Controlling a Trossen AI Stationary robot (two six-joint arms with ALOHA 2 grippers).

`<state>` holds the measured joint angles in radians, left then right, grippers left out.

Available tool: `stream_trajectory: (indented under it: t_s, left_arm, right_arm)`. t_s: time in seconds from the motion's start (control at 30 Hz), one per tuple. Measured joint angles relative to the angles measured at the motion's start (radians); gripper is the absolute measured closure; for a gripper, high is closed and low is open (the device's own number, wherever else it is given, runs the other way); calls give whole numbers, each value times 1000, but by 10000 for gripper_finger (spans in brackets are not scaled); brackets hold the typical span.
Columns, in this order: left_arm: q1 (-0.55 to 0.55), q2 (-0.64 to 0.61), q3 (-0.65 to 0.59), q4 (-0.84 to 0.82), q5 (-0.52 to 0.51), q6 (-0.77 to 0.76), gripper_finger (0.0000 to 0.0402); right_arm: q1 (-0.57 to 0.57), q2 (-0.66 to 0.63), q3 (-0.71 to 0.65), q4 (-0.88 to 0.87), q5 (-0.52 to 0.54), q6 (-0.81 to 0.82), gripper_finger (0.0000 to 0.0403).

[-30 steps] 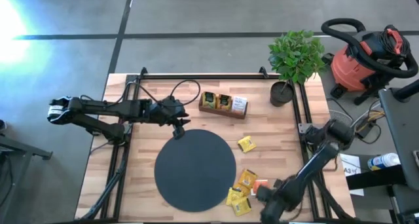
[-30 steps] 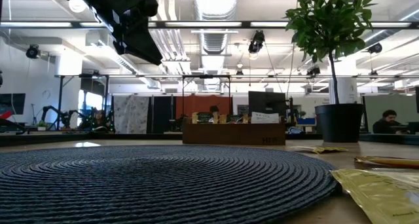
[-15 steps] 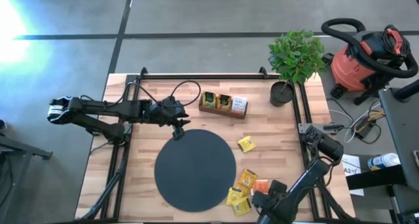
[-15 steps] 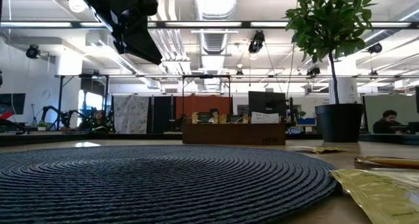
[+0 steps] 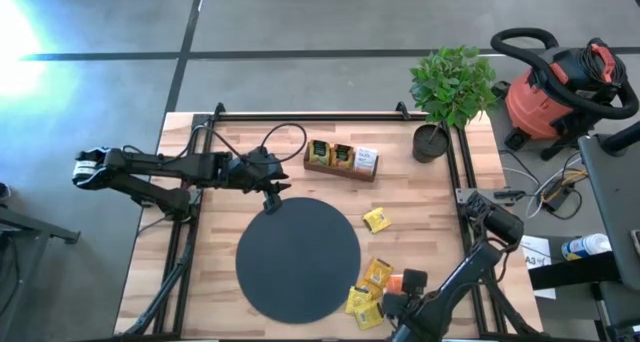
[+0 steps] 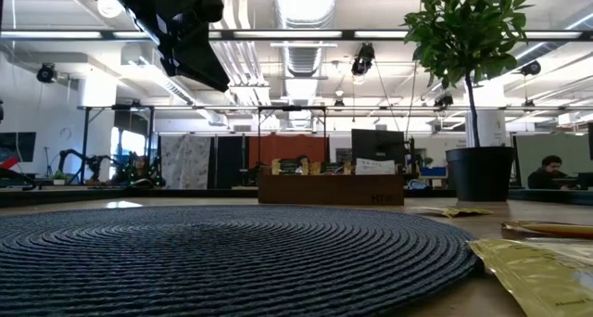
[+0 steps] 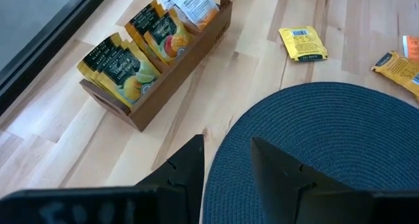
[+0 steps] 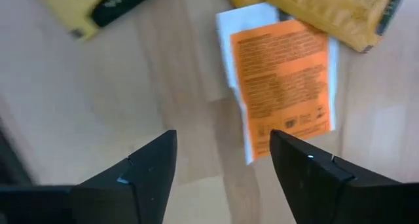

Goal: Pick & Place Tea
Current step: Put the white tea bag into the right section of the wooden organizer

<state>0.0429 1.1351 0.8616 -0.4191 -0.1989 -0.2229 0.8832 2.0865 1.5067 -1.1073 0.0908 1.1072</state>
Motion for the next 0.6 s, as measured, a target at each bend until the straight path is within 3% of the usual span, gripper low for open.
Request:
stream_trajectory:
  t_s: [0.3,0.6]
  left_arm:
    - [0,0,0,0,0,0,282]
    - [0,0,0,0,0,4,282]
  right_arm:
    - [-31,-3,-58,30,9,0,201]
    - [-42,-4,-73,65,11,-90,296]
